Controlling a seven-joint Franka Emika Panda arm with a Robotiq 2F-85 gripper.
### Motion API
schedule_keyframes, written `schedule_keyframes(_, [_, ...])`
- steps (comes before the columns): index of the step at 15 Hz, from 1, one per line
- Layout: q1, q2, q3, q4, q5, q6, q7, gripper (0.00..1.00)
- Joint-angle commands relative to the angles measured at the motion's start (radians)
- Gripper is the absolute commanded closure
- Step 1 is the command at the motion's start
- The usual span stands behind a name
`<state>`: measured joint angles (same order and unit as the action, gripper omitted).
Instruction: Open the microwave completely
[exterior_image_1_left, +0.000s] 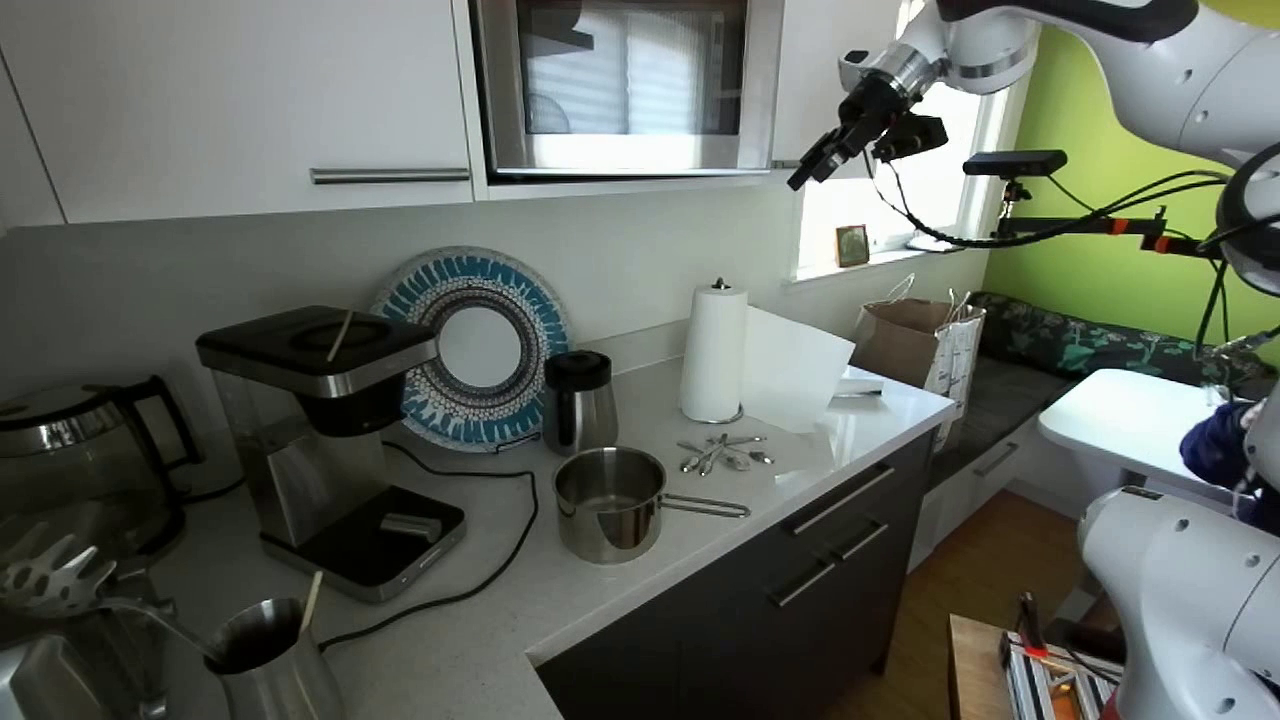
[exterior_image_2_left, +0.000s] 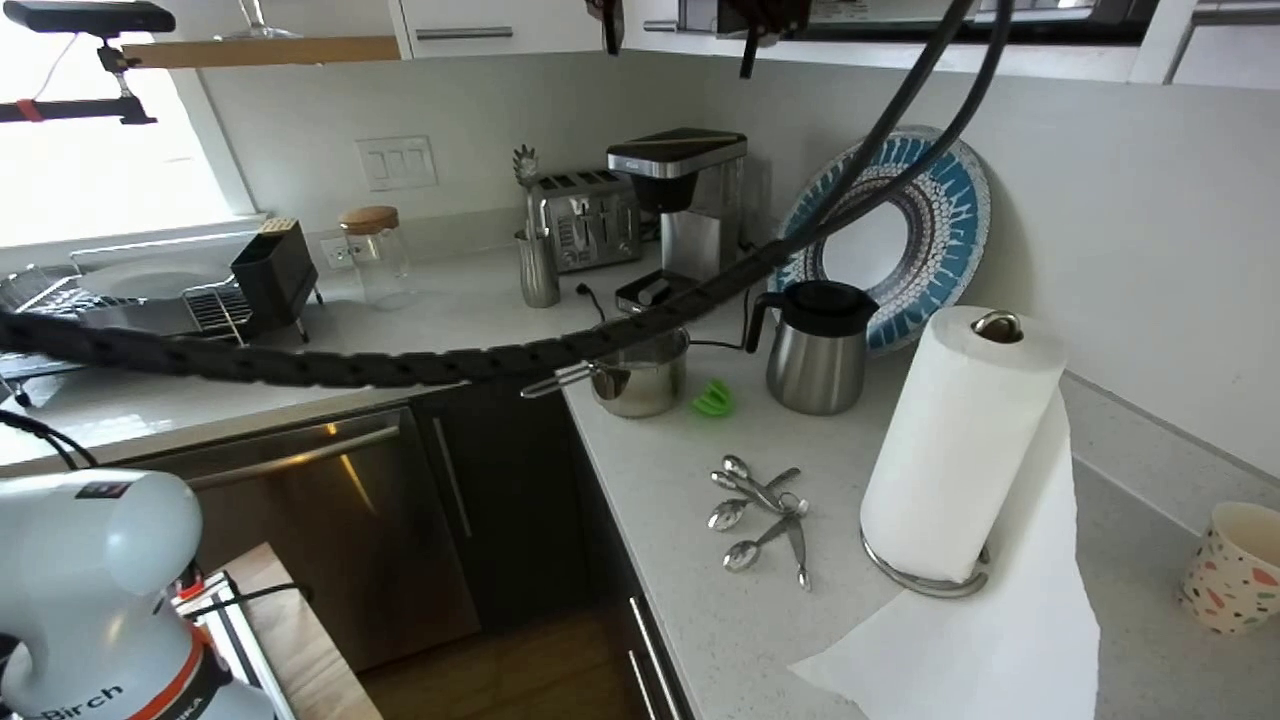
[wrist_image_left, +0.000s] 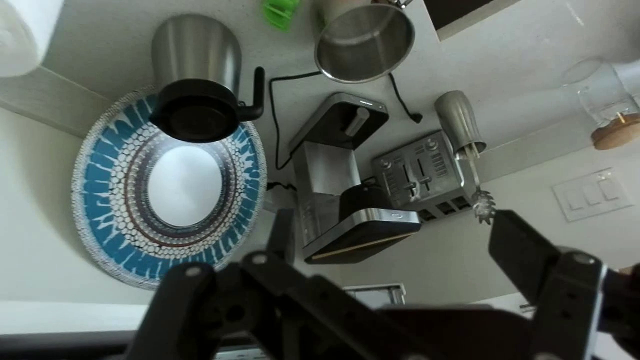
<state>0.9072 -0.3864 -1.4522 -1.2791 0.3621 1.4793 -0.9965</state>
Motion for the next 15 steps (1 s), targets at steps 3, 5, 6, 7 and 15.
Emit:
schedule_keyframes(3, [0.036,-0.007,0.002,-0.011,-0.003,0.054,-0.07,0.0])
schedule_keyframes(5, [0.039,0.001,0.015,-0.013,-0.036,0.09,-0.17,0.0])
schedule_keyframes(6, [0.043,0.0,0.023,-0.014,-0.043,0.109,-0.218,0.0])
schedule_keyframes(7, [0.046,-0.002,0.032,-0.02,-0.041,0.129,-0.255,0.0])
schedule_keyframes(15, [0.086,-0.043,0.112,-0.086,0.041,0.202,-0.403,0.0])
